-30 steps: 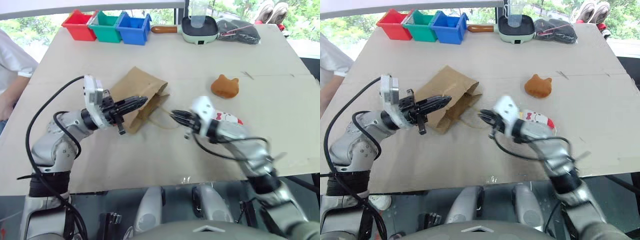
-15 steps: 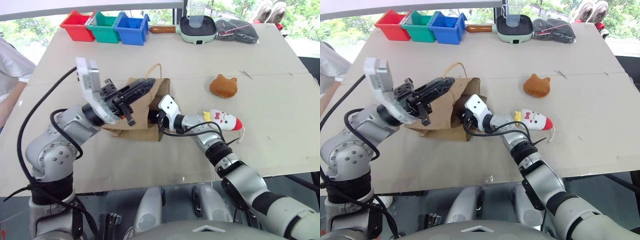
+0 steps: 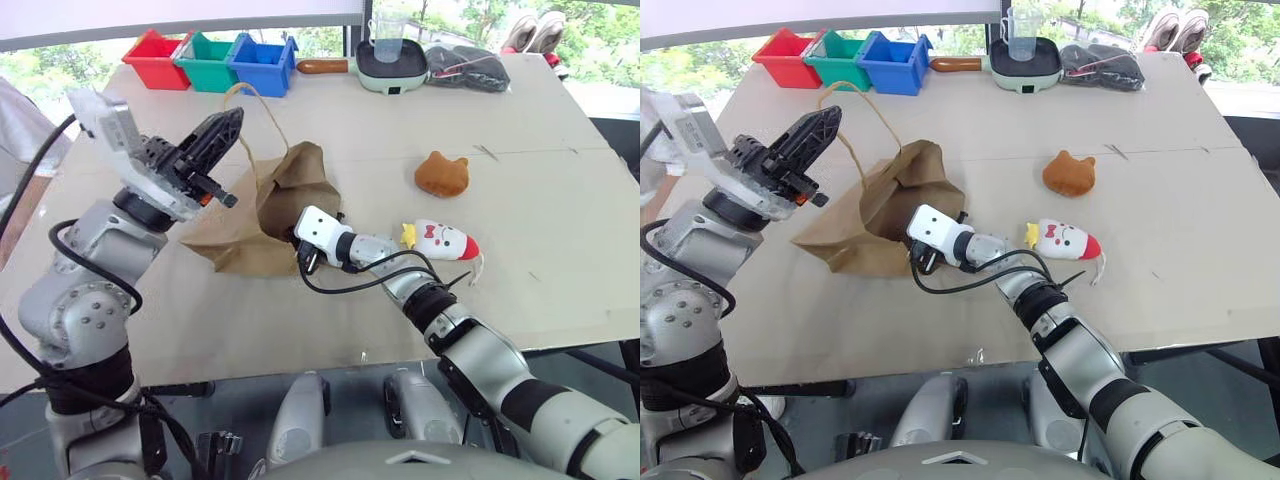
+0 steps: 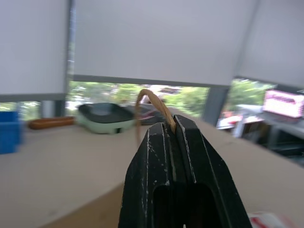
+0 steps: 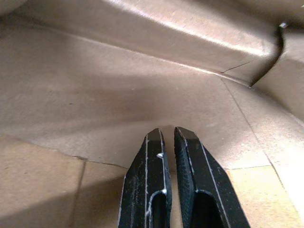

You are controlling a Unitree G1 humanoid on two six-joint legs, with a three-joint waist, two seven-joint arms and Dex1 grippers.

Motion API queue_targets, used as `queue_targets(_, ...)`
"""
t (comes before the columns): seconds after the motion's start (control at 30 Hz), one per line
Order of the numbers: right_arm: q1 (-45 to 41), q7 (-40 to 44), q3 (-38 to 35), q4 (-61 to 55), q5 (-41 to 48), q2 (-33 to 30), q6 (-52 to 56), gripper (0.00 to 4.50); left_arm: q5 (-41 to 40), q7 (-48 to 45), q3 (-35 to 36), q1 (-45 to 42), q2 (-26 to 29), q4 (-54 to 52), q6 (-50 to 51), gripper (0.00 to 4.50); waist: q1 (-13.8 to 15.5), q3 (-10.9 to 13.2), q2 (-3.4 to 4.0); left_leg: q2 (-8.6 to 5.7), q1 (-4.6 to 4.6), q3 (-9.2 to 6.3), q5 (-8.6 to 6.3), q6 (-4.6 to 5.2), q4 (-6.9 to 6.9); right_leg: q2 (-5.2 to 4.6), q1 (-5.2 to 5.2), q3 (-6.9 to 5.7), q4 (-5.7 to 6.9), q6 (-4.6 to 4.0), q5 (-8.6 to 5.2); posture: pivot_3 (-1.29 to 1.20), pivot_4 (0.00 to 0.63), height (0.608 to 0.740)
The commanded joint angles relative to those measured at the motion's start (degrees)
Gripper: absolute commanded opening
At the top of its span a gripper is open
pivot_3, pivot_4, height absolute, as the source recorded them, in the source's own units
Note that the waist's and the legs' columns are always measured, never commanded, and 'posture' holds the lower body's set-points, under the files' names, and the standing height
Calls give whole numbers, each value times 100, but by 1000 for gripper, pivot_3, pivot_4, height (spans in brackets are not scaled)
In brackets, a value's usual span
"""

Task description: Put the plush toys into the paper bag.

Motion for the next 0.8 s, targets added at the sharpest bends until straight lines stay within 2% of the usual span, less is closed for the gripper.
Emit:
queue_targets(0.03, 259, 527, -446, -923, 529, -282, 782, 501, 296, -533, -150, 58, -73, -20, -524, 0, 42, 2, 2, -1, -9, -4, 1, -2, 2, -1, -1, -5, -1, 0, 0, 0, 150, 740)
queue_targets(0.1, 535, 933, -624, -1932, 895, -476, 1269, 854, 375, -798, -218, 126, -143, 52, -706, 0, 78, 5, 4, -5, -26, -7, 1, -2, 3, -8, -5, -10, -9, 1, 0, 0, 150, 740)
queue_targets(0.13, 613, 985, -630, -2205, 939, -529, 1440, 1258, 407, -868, -231, 131, -163, 91, -765, 0, 85, 6, 3, -5, -27, -3, 1, -2, 4, -11, -5, -10, -11, 1, 0, 0, 150, 740)
queue_targets(0.17, 854, 1116, -704, -3068, 1112, -754, 1892, 1592, 481, -1060, -292, 166, -161, 199, -865, 0, 89, 6, 4, -7, -34, -4, 1, -1, 2, -13, -7, -10, -20, 2, 0, 0, 150, 740)
queue_targets(0.27, 1639, 1498, -1025, -5992, 1752, -1737, 3628, 3035, 528, -1371, -368, 155, -249, 463, -987, 0, 124, 14, 18, -5, -76, -13, 0, -1, 3, -14, -40, -19, -37, 3, 1, 0, 150, 740)
queue_targets(0.3, 1816, 1543, -1153, -6660, 1945, -2043, 4143, 3582, 497, -1412, -364, 123, -288, 498, -999, 0, 137, 14, 16, -5, -98, -16, 0, -1, 6, -15, -61, -22, -34, 3, 1, 0, 150, 740)
queue_targets(0.33, 1928, 1533, -1270, -7075, 2082, -2256, 4515, 3897, 496, -1443, -382, 92, -321, 542, -1020, 0, 139, 14, 16, -4, -124, -18, 0, -1, 11, -14, -87, -23, -26, 4, 2, 0, 150, 740)
queue_targets(0.4, 2171, 1434, -1617, -7821, 2262, -2763, 5213, 3897, 514, -1536, -431, 30, -370, 627, -1059, 0, 137, 14, 15, -2, -123, -15, 0, 0, 11, -14, -91, -23, -19, 4, 1, 0, 150, 740)
queue_targets(0.5, 2668, 1332, -2089, -8314, 2211, -3615, 5802, 3897, 490, -1609, -454, -82, -458, 716, -1088, 0, 146, 15, 13, -2, -117, -14, 0, 0, 8, -10, -90, -23, -15, 3, 0, 0, 150, 740)
queue_targets(0.6, 3030, 1350, -2177, -8082, 2081, -4252, 5916, 3897, 473, -1693, -482, -212, -531, 834, -1108, 0, 163, 16, 11, -4, -119, -6, 0, 0, 13, -10, -89, -17, -17, 4, 0, 0, 150, 740)
queue_targets(0.7, 3051, 1323, -1745, -7230, 1729, -4555, 5495, 3897, 444, -1790, -526, -249, -581, 858, -1097, 0, 142, 16, 6, -6, -117, 4, 0, 0, 16, -10, -89, -6, -18, 5, 0, 0, 150, 740)
queue_targets(0.73, 3029, 1318, -1644, -7001, 1648, -4581, 5328, 3406, 449, -1816, -535, -256, -598, 861, -1099, 0, 132, 15, 4, -6, -115, 5, 1, 1, 16, -8, -89, -4, -18, 5, 0, 0, 150, 740)
queue_targets(0.77, 2995, 1305, -1551, -6803, 1556, -4616, 5203, 3149, 444, -1835, -536, -262, -613, 854, -1093, 0, 127, 15, 4, -6, -113, 6, 1, 1, 16, -7, -88, -2, -18, 5, 0, 0, 150, 740)
queue_targets(0.8, 2966, 1337, -1507, -6686, 1497, -4670, 5045, 2709, 388, -1866, -515, -274, -609, 818, -1054, 0, 125, 15, 4, -5, -113, 6, 1, 1, 16, -7, -89, -2, -17, 5, 0, 0, 150, 740)
